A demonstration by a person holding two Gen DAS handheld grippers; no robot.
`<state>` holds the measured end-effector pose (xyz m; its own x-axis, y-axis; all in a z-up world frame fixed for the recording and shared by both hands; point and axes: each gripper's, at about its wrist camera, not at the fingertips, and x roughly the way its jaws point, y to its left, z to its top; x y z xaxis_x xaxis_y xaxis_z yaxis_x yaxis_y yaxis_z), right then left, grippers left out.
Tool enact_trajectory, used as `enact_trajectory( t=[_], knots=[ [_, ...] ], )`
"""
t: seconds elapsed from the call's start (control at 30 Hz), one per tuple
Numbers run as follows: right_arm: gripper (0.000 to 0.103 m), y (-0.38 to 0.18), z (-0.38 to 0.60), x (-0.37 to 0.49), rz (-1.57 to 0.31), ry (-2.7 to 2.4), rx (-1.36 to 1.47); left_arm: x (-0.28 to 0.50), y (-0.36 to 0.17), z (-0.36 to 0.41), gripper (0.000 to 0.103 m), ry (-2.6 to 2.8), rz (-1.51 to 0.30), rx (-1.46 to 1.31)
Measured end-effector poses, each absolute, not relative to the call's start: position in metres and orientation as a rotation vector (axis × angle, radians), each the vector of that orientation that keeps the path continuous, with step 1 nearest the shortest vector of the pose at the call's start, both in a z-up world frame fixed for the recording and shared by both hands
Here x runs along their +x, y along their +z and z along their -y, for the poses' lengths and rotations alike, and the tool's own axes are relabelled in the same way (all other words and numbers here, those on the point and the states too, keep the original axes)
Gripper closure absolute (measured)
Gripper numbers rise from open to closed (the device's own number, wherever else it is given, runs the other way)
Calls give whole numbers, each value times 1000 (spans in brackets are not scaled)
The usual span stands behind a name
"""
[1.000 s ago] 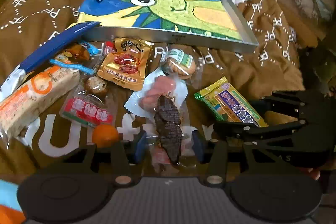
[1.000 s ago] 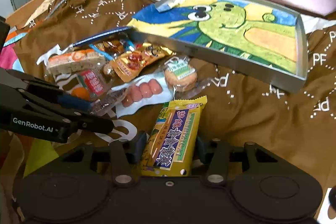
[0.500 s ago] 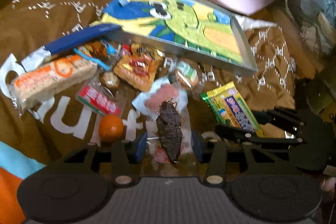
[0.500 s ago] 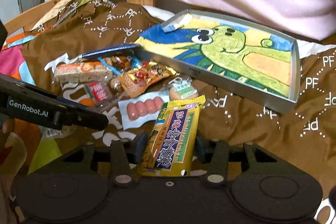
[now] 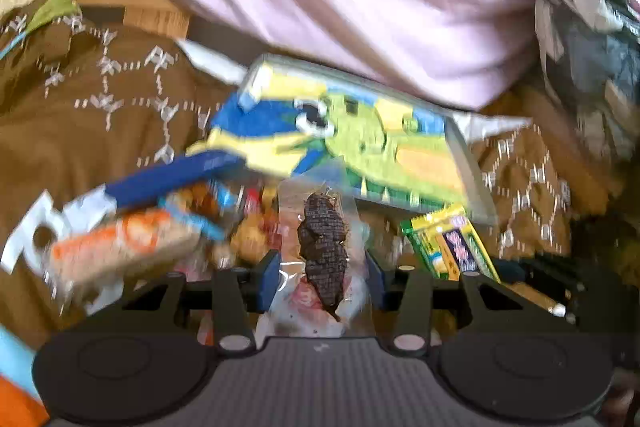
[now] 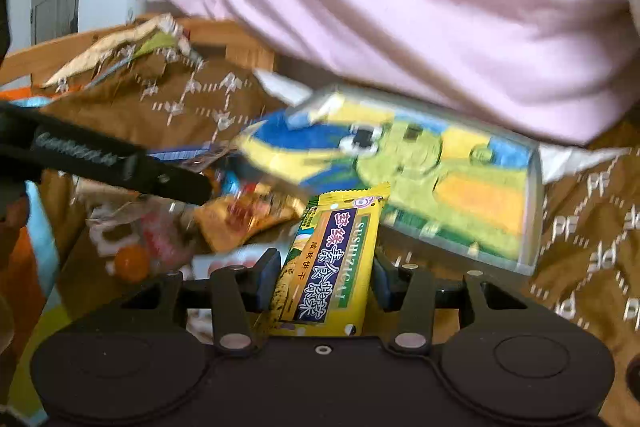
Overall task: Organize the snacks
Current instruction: 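Carry jerky with left gripper into the silver tray while right gripper carries the yellow bar there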
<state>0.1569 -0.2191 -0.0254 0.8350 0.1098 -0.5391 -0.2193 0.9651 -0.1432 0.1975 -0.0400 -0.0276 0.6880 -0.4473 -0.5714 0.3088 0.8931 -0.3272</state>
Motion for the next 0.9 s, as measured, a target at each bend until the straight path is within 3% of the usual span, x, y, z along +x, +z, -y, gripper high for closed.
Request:
enact_trajectory(
  t=[0.2, 0.47, 0.9],
  knots=[
    [54, -15, 224, 179, -408, 129, -246, 230, -5, 63, 54, -421, -582, -204],
    [54, -19, 253, 220, -353, 37, -245, 292, -9, 102, 54, -420, -551, -233],
    [54, -49, 300, 276, -438, -71, -101, 352, -46, 159, 54, -416, -611, -185]
  ],
)
